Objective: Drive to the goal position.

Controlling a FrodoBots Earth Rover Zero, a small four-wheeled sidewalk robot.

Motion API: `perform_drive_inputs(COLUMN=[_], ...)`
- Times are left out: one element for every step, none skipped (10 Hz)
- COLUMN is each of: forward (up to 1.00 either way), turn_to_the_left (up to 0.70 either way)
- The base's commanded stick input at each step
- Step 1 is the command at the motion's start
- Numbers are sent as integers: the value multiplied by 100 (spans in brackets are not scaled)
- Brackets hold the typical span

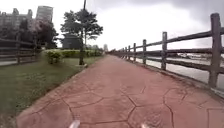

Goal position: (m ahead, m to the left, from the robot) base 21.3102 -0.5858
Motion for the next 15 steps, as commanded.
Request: perform_drive_inputs(forward=[70,70,70,70,70,70,70,70,70,70,70,70,70,70,70], turn_to_the_left=[0,0,0,0,0,0,0,0,0,0,0,0,0,0,0])
